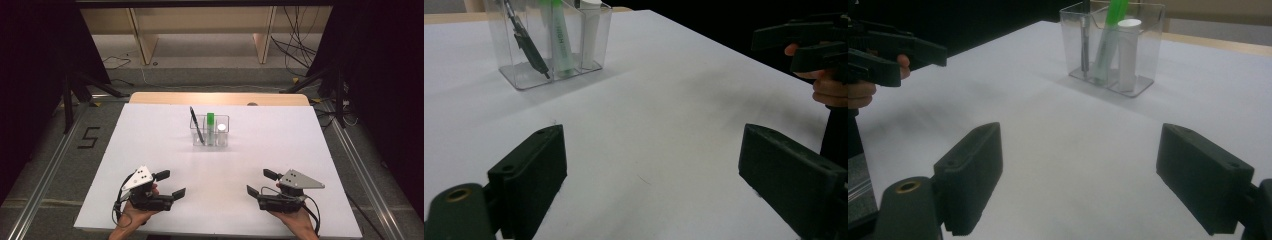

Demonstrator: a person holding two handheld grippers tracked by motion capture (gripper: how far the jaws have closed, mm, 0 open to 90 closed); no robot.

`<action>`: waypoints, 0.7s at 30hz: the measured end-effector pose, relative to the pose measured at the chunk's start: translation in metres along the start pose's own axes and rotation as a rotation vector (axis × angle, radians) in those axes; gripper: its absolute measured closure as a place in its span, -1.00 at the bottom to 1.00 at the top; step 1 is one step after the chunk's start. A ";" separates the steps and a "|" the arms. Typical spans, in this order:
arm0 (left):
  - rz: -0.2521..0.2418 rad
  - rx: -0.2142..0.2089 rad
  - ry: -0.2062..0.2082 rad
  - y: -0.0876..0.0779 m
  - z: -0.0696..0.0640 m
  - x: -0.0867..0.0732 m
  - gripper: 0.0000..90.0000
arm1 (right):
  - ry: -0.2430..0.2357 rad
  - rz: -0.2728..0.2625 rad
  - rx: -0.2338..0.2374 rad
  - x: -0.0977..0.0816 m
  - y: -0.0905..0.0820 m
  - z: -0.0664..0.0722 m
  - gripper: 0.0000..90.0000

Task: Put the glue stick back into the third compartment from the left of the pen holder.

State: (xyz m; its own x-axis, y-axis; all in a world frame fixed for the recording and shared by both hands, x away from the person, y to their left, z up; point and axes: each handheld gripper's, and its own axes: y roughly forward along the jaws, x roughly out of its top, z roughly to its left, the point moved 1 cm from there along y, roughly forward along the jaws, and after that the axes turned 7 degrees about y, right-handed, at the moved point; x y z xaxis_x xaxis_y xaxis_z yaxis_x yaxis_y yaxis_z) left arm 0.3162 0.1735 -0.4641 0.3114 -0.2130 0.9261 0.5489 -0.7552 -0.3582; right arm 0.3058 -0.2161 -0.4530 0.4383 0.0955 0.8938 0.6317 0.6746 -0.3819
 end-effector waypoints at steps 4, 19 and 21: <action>0.000 -0.005 -0.005 0.000 0.000 0.000 -0.74 | 0.015 0.000 0.006 -0.005 -0.003 -0.001 -0.58; -0.001 -0.008 -0.004 0.000 0.000 0.000 -0.74 | 0.027 -0.004 -0.011 -0.010 -0.006 -0.003 -0.60; -0.001 -0.008 -0.006 0.000 0.000 0.000 -0.74 | 0.028 -0.004 -0.011 -0.010 -0.006 -0.003 -0.60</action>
State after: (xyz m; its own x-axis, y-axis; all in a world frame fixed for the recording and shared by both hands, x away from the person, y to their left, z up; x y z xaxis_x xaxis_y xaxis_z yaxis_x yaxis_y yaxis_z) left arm 0.3165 0.1737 -0.4640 0.3154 -0.2090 0.9256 0.5427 -0.7604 -0.3566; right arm 0.2999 -0.2236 -0.4605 0.4537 0.0721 0.8882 0.6405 0.6667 -0.3813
